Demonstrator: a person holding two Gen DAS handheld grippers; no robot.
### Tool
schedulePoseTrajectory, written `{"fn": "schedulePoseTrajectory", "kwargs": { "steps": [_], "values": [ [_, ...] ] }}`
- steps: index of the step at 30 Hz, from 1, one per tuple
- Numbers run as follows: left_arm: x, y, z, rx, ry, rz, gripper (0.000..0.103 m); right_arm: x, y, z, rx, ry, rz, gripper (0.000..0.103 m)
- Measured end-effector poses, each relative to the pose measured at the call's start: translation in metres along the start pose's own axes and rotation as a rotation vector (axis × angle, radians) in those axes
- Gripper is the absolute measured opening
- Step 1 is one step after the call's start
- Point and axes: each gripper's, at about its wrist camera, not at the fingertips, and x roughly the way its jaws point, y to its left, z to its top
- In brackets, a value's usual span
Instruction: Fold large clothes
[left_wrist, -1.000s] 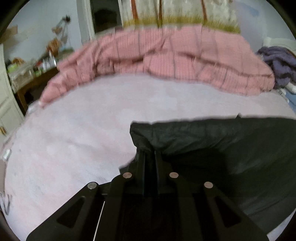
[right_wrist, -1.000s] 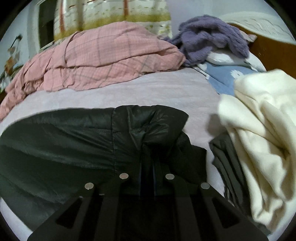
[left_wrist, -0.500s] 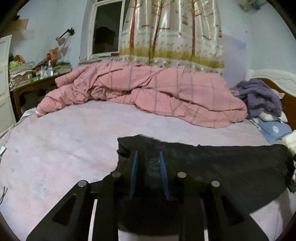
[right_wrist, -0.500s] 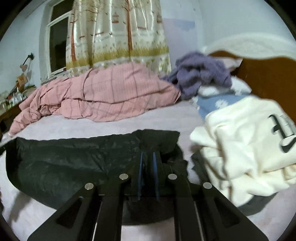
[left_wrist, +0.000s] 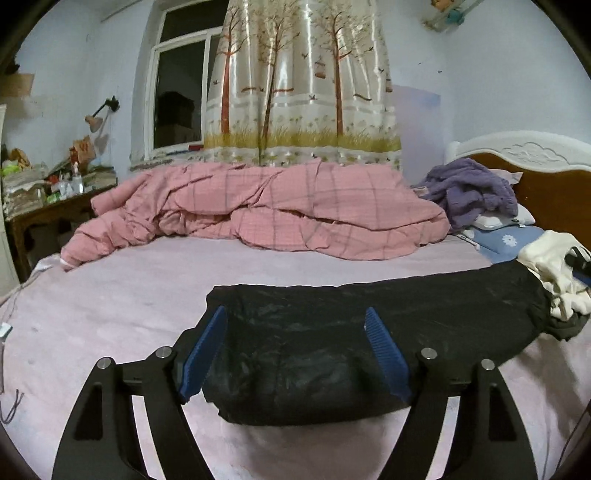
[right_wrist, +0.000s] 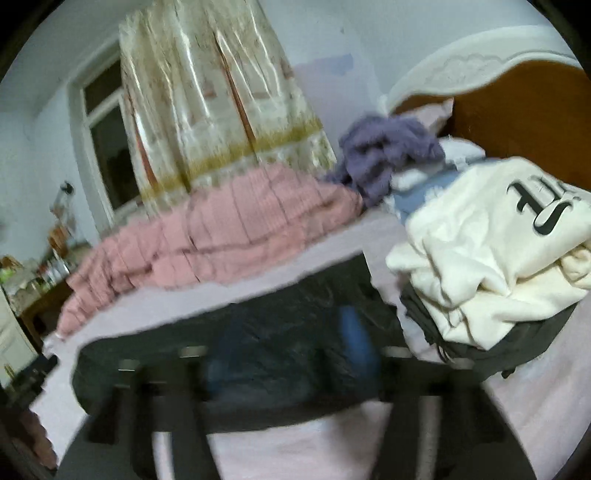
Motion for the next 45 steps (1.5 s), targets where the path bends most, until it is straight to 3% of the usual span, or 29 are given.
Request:
{"fn": "schedulePoseTrajectory", "kwargs": {
  "steps": [3, 5, 8, 11, 15, 25, 28, 29, 32, 35, 37, 38, 42, 45],
  "values": [
    [-0.016, -0.006, -0.002, -0.007, -0.047, 0.013, 0.083, -0.028, 0.014, -0.004, -0.068, -0.063, 0.056, 0.070],
    [-0.027, -0.010, -0.003, -0.006, -0.081, 0.053, 0.083, -0.046, 0.022, -0.013, -0.104, -0.099, 0.093, 0.083],
    [-0.041, -0.008, -0.008, -0.023, -0.098, 0.082, 0.088, -0.066, 0.024, -0.024, -0.079, -0.156, 0.077, 0.090],
    [-0.052, -0.001, -0.017, -0.068, -0.104, 0.086, 0.100, -0.070, 0.022, -0.029, -0.059, -0.134, 0.095, 0.091],
    [-0.054, 0.004, -0.028, -0.092, -0.106, 0.076, 0.102, -0.063, 0.018, -0.033, -0.038, -0.102, 0.086, 0.091],
    [-0.015, -0.005, -0.046, -0.139, 0.064, -0.016, 0.102, -0.011, 0.018, -0.054, -0.072, 0.079, 0.044, 0.091],
    [-0.001, -0.013, -0.057, -0.157, 0.145, -0.040, 0.102, 0.005, 0.023, -0.062, -0.123, 0.143, -0.154, 0.091],
    [0.003, -0.017, -0.062, -0.159, 0.169, -0.039, 0.102, 0.005, 0.023, -0.062, -0.135, 0.131, -0.165, 0.091],
    [0.012, -0.026, -0.075, -0.152, 0.250, 0.036, 0.102, 0.010, 0.022, -0.062, -0.128, 0.170, -0.082, 0.091],
    [0.011, -0.033, -0.079, -0.146, 0.267, 0.029, 0.102, 0.031, 0.004, -0.067, 0.064, 0.362, 0.158, 0.091],
    [0.009, -0.037, -0.079, -0.135, 0.266, 0.030, 0.102, 0.040, -0.004, -0.071, 0.168, 0.436, 0.244, 0.091],
    [0.009, -0.037, -0.078, -0.134, 0.267, 0.030, 0.102, 0.043, -0.006, -0.074, 0.184, 0.453, 0.250, 0.091],
    [0.016, -0.032, -0.080, -0.183, 0.306, 0.023, 0.102, 0.049, -0.003, -0.081, 0.099, 0.434, 0.135, 0.091],
    [0.025, -0.025, -0.081, -0.221, 0.334, 0.017, 0.102, 0.052, -0.004, -0.087, 0.100, 0.466, 0.148, 0.091]
  ]
}}
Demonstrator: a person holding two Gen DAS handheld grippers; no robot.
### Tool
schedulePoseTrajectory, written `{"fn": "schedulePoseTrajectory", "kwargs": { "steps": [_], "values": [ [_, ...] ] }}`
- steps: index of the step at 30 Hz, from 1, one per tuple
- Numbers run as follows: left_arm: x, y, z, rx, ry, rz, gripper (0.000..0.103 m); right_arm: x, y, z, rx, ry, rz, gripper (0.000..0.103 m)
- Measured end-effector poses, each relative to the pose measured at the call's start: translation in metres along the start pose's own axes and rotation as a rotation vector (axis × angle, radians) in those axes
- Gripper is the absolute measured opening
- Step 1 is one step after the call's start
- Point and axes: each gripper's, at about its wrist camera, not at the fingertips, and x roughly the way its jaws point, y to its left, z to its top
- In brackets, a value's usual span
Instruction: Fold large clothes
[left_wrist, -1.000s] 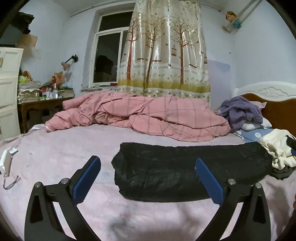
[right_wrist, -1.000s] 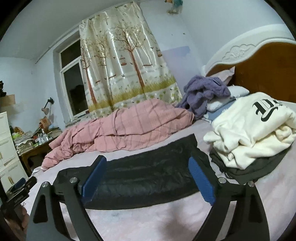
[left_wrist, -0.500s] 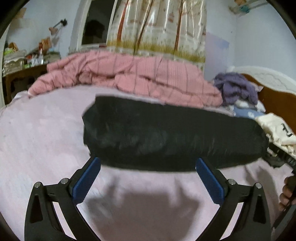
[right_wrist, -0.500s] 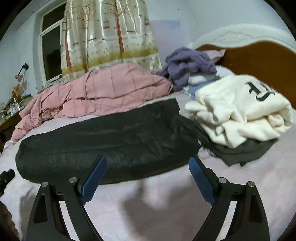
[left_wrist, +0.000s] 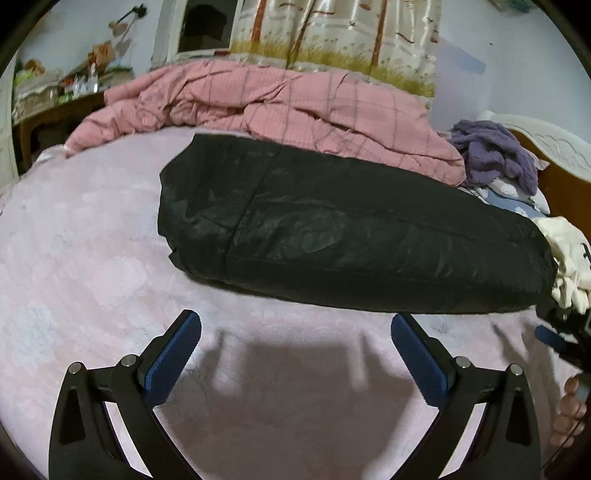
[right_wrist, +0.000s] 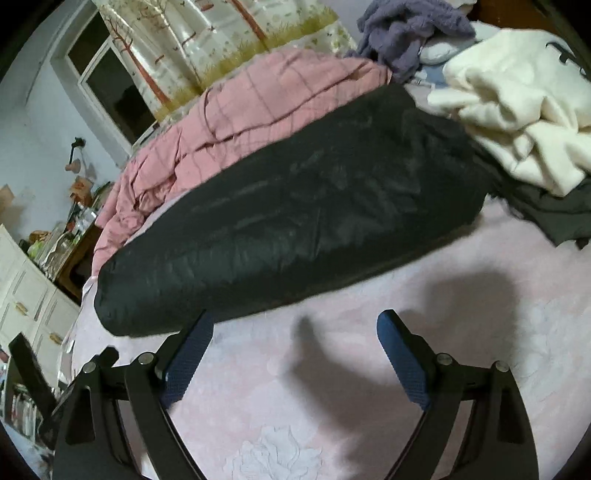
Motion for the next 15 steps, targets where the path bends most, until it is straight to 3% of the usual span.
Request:
{"fn": "schedulePoseTrajectory", "kwargs": {
  "steps": [5, 7, 11, 15],
  "values": [
    [0.018, 0.013, -0.001, -0.047, 0.018, 0.005, 0.102, 0.006, -0.008, 0.002, 0.035, -0.001, 0.021, 0.091],
    [0.023, 0.019, 0.000, -0.100, 0.051, -0.049, 0.102, 0.012, -0.010, 0.001, 0.044, 0.012, 0.030, 0.091],
    [0.020, 0.023, 0.001, -0.163, 0.037, -0.143, 0.102, 0.027, -0.019, -0.001, 0.126, 0.049, 0.073, 0.091],
    [0.023, 0.029, 0.006, -0.253, 0.013, -0.204, 0.102, 0.036, -0.023, 0.005, 0.199, -0.007, 0.084, 0.091]
  ]
}}
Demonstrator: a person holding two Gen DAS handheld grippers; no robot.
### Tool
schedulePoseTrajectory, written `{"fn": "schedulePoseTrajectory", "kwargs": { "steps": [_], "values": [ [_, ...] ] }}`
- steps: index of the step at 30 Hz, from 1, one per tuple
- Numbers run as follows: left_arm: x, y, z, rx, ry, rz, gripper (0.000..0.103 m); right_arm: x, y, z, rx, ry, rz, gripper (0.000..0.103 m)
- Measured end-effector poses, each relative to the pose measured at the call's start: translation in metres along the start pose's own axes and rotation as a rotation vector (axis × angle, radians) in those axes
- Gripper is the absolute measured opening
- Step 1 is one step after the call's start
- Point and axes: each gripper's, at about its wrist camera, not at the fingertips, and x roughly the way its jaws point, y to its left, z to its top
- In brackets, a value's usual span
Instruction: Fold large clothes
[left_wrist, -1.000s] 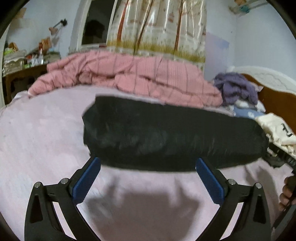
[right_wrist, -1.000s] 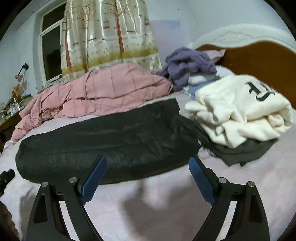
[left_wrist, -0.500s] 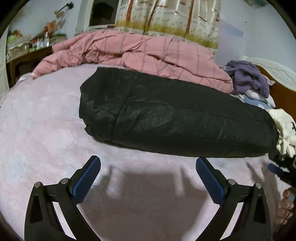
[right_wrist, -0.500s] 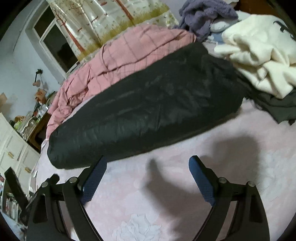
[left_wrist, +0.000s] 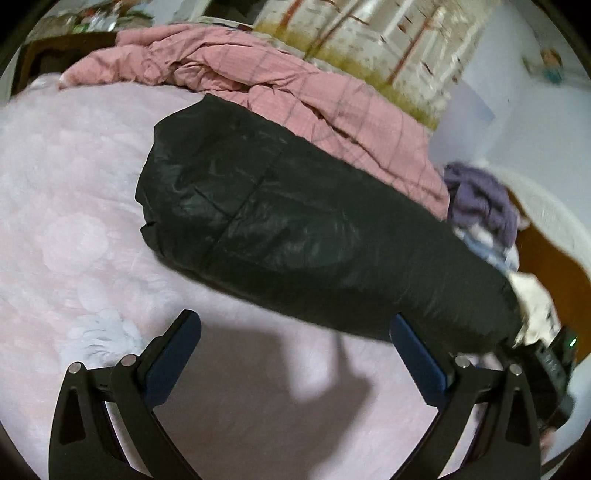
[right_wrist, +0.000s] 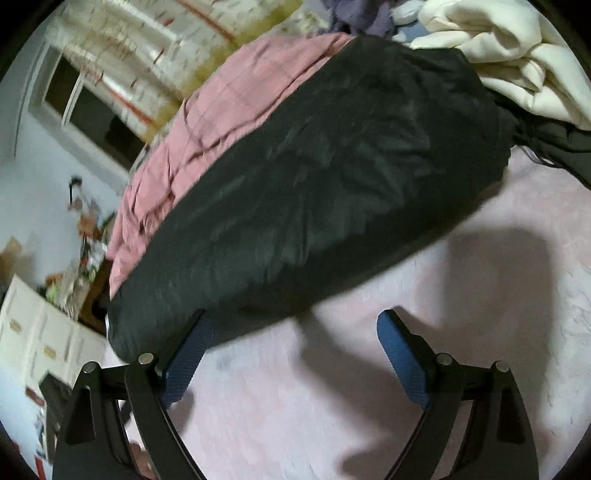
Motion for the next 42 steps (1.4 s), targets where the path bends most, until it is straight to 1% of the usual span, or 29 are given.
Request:
{"fn": "schedulePoseTrajectory", "kwargs": {
  "steps": [3, 6, 7, 9, 12, 13, 15, 16, 17, 18, 19, 20, 21, 22, 23, 24, 25, 26, 28, 31, 33, 35, 38, 40, 41, 42],
  "values": [
    [0.012, 0.005, 0.006, -0.070, 0.007, -0.022, 0.102, 0.008, -0.004, 0.006, 0.039, -0.049, -0.017, 0.091],
    [0.030, 0.007, 0.013, -0.112, 0.002, 0.005, 0.102, 0.015, -0.007, 0.011, 0.048, -0.081, -0.039, 0.091],
    [0.036, 0.009, 0.015, -0.135, 0.010, -0.002, 0.102, 0.015, -0.008, 0.013, 0.053, -0.099, -0.043, 0.091],
    [0.049, 0.012, 0.020, -0.179, 0.012, -0.010, 0.102, 0.019, -0.008, 0.019, 0.055, -0.106, -0.051, 0.091],
    [0.058, 0.013, 0.030, -0.198, 0.002, -0.025, 0.102, 0.025, -0.010, 0.028, 0.065, -0.087, -0.056, 0.091],
    [0.063, 0.016, 0.033, -0.212, 0.013, -0.043, 0.102, 0.028, -0.009, 0.032, 0.048, -0.069, -0.061, 0.090],
    [0.071, 0.020, 0.036, -0.245, 0.026, -0.047, 0.101, 0.030, -0.009, 0.036, 0.022, -0.072, -0.065, 0.080],
    [0.072, 0.018, 0.037, -0.236, 0.022, -0.050, 0.099, 0.030, -0.011, 0.038, 0.034, -0.077, -0.061, 0.076],
    [0.074, 0.015, 0.038, -0.222, 0.026, -0.061, 0.085, 0.031, -0.016, 0.041, 0.060, -0.082, -0.049, 0.069],
    [0.076, 0.014, 0.037, -0.211, 0.040, -0.086, 0.066, 0.034, -0.020, 0.044, 0.082, -0.078, -0.038, 0.065],
    [0.079, 0.012, 0.037, -0.207, 0.057, -0.101, 0.060, 0.038, -0.025, 0.046, 0.091, -0.062, -0.031, 0.064],
    [0.079, 0.011, 0.036, -0.203, 0.059, -0.100, 0.048, 0.044, -0.027, 0.050, 0.087, -0.038, -0.032, 0.061],
    [0.077, 0.009, 0.036, -0.195, 0.054, -0.106, 0.038, 0.045, -0.027, 0.050, 0.082, -0.040, -0.038, 0.053],
    [0.074, 0.006, 0.036, -0.180, 0.045, -0.111, 0.035, 0.045, -0.024, 0.050, 0.068, -0.052, -0.050, 0.046],
    [0.071, 0.001, 0.036, -0.158, 0.039, -0.102, 0.032, 0.044, -0.021, 0.048, 0.052, -0.059, -0.055, 0.033],
    [0.071, -0.005, 0.037, -0.124, 0.040, -0.075, 0.031, 0.041, -0.018, 0.046, 0.033, -0.069, -0.058, 0.025],
    [0.071, -0.012, 0.038, -0.081, 0.046, -0.035, 0.031, 0.036, -0.012, 0.044, 0.007, -0.083, -0.067, 0.022],
    [0.070, -0.016, 0.037, -0.051, 0.043, -0.010, 0.029, 0.033, -0.008, 0.042, -0.002, -0.088, -0.063, 0.020],
    [0.063, -0.018, 0.034, -0.031, 0.029, -0.009, 0.027, 0.026, -0.008, 0.039, -0.006, -0.094, -0.048, 0.019],
    [0.047, -0.019, 0.030, -0.017, 0.022, -0.017, 0.024, 0.015, -0.007, 0.032, -0.007, -0.095, -0.055, 0.018],
    [0.036, -0.021, 0.024, -0.007, 0.048, 0.008, 0.023, 0.002, -0.001, 0.027, -0.053, -0.100, -0.067, 0.017],
    [0.021, -0.022, 0.013, -0.003, 0.078, 0.023, 0.023, -0.015, 0.002, 0.020, -0.083, -0.083, -0.058, 0.017],
    [-0.007, -0.024, -0.006, 0.020, 0.077, -0.001, 0.023, -0.046, -0.002, 0.003, -0.122, -0.027, -0.050, 0.017],
    [-0.019, -0.027, -0.018, 0.048, 0.074, -0.005, 0.024, -0.062, -0.004, -0.007, -0.152, -0.029, -0.052, 0.017],
    [-0.021, -0.030, -0.022, 0.077, 0.070, 0.009, 0.028, -0.070, -0.004, -0.013, -0.176, -0.035, -0.062, 0.018],
    [-0.021, -0.034, -0.023, 0.109, 0.063, 0.036, 0.039, -0.073, -0.004, -0.017, -0.194, -0.035, -0.071, 0.022]
  ]
}}
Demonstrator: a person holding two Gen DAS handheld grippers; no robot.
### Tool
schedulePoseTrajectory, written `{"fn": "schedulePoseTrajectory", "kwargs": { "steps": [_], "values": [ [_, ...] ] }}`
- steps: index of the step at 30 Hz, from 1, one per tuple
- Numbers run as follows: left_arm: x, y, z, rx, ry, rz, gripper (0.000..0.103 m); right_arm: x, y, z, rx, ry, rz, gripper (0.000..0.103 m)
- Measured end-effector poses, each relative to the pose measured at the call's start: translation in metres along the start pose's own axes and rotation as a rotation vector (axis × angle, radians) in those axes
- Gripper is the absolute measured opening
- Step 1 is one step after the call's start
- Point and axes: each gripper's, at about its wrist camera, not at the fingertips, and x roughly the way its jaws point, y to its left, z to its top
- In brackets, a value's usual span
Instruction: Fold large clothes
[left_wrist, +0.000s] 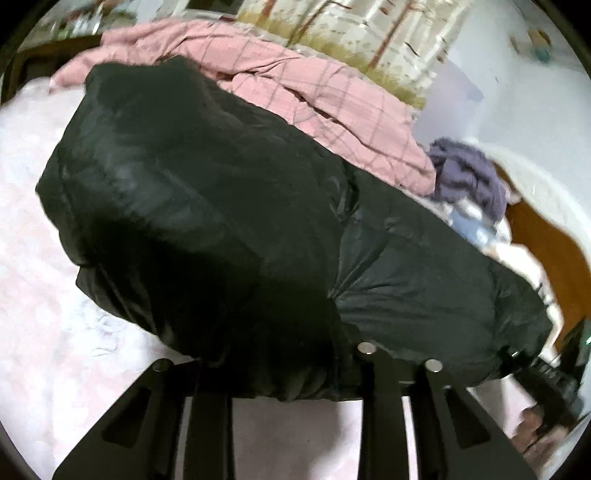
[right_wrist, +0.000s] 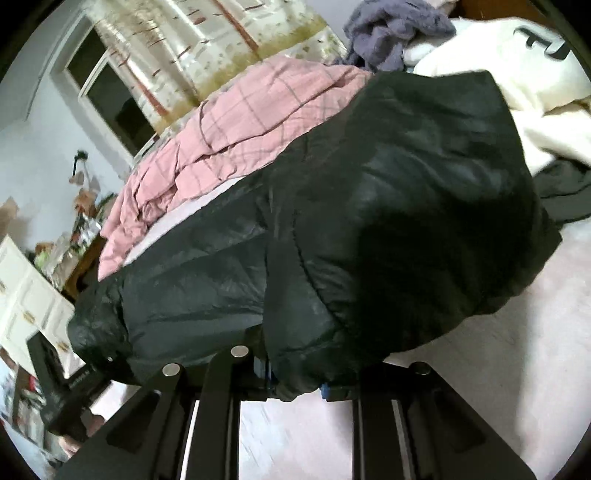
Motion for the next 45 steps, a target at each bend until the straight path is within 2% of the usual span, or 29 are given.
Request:
{"fn": "schedulePoseTrajectory", "kwargs": {
  "steps": [1, 2, 3, 4, 5, 8, 10, 12, 15, 20, 23, 24, 27, 29, 30, 31, 33, 34, 35, 36, 37, 38, 40, 41, 43, 45],
  "values": [
    [0.001, -0.003, -0.001, 0.033, -0.014, 0.040, 0.046, -0.001, 0.001, -0.003, -0.033, 0.003, -0.019, 0.024],
    [0.001, -0.004, -0.002, 0.053, -0.030, 0.077, 0.060, -0.001, 0.000, -0.004, -0.048, 0.002, -0.039, 0.032],
    [-0.001, -0.003, -0.004, 0.059, -0.045, 0.108, 0.069, 0.001, -0.002, -0.005, -0.051, 0.004, -0.055, 0.041],
    [-0.002, -0.002, -0.006, 0.058, -0.055, 0.128, 0.072, 0.003, -0.005, -0.006, -0.036, 0.011, -0.065, 0.046],
    [-0.002, 0.000, -0.006, 0.053, -0.055, 0.132, 0.074, 0.005, -0.009, -0.007, -0.009, 0.015, -0.080, 0.058],
    [-0.003, 0.005, -0.005, 0.064, -0.048, 0.142, 0.079, 0.005, -0.017, -0.006, 0.068, 0.012, -0.095, 0.066],
    [-0.008, 0.007, -0.005, 0.088, -0.058, 0.152, 0.081, 0.005, -0.016, -0.002, 0.067, 0.013, -0.111, 0.072],
    [-0.009, 0.008, -0.007, 0.105, -0.059, 0.168, 0.085, 0.006, -0.016, -0.001, 0.058, 0.016, -0.135, 0.084],
    [-0.012, 0.011, -0.009, 0.119, -0.051, 0.181, 0.088, 0.013, -0.017, -0.001, 0.087, 0.038, -0.142, 0.085],
    [-0.019, 0.011, -0.012, 0.171, -0.036, 0.193, 0.088, 0.013, -0.019, 0.001, 0.106, 0.035, -0.151, 0.085],
    [-0.039, 0.003, -0.023, 0.208, -0.062, 0.218, 0.088, 0.002, -0.014, 0.003, 0.111, -0.007, -0.200, 0.085],
    [-0.056, 0.000, -0.029, 0.211, -0.126, 0.241, 0.087, -0.006, -0.013, 0.003, 0.113, -0.043, -0.219, 0.085],
    [-0.107, -0.017, -0.037, 0.270, -0.341, 0.228, 0.087, -0.030, -0.004, 0.000, 0.039, -0.131, -0.238, 0.085],
    [-0.125, -0.028, -0.037, 0.309, -0.452, 0.213, 0.087, -0.045, 0.001, -0.004, 0.009, -0.202, -0.291, 0.085],
    [-0.127, -0.033, -0.036, 0.321, -0.471, 0.195, 0.087, -0.055, 0.005, -0.005, -0.005, -0.260, -0.306, 0.085],
    [-0.124, -0.037, -0.033, 0.332, -0.465, 0.175, 0.085, -0.064, 0.010, -0.004, -0.028, -0.315, -0.309, 0.085],
    [-0.111, -0.045, -0.029, 0.337, -0.425, 0.122, 0.058, -0.081, 0.029, -0.001, -0.116, -0.416, -0.282, 0.085],
    [-0.101, -0.051, -0.028, 0.344, -0.397, 0.096, 0.055, -0.088, 0.041, 0.000, -0.167, -0.452, -0.258, 0.084],
    [-0.091, -0.057, -0.028, 0.351, -0.373, 0.079, 0.047, -0.092, 0.054, 0.000, -0.216, -0.468, -0.231, 0.077],
    [-0.080, -0.063, -0.028, 0.356, -0.345, 0.056, 0.035, -0.092, 0.065, 0.001, -0.251, -0.464, -0.204, 0.062],
    [-0.067, -0.069, -0.027, 0.353, -0.307, 0.024, 0.032, -0.088, 0.075, 0.002, -0.285, -0.435, -0.165, 0.052],
    [-0.059, -0.074, -0.029, 0.345, -0.274, -0.008, 0.030, -0.084, 0.081, 0.002, -0.302, -0.403, -0.135, 0.031],
    [-0.046, -0.083, -0.032, 0.321, -0.225, -0.076, 0.027, -0.072, 0.092, 0.003, -0.326, -0.331, -0.083, 0.010],
    [-0.039, -0.088, -0.032, 0.312, -0.198, -0.110, 0.026, -0.065, 0.096, 0.003, -0.339, -0.301, -0.066, 0.006],
    [-0.027, -0.099, -0.037, 0.301, -0.146, -0.158, 0.024, -0.054, 0.100, 0.005, -0.361, -0.259, -0.059, 0.005],
    [-0.013, -0.106, -0.037, 0.283, -0.063, -0.159, 0.021, -0.048, 0.097, 0.005, -0.369, -0.235, -0.060, 0.004]
  ]
}}
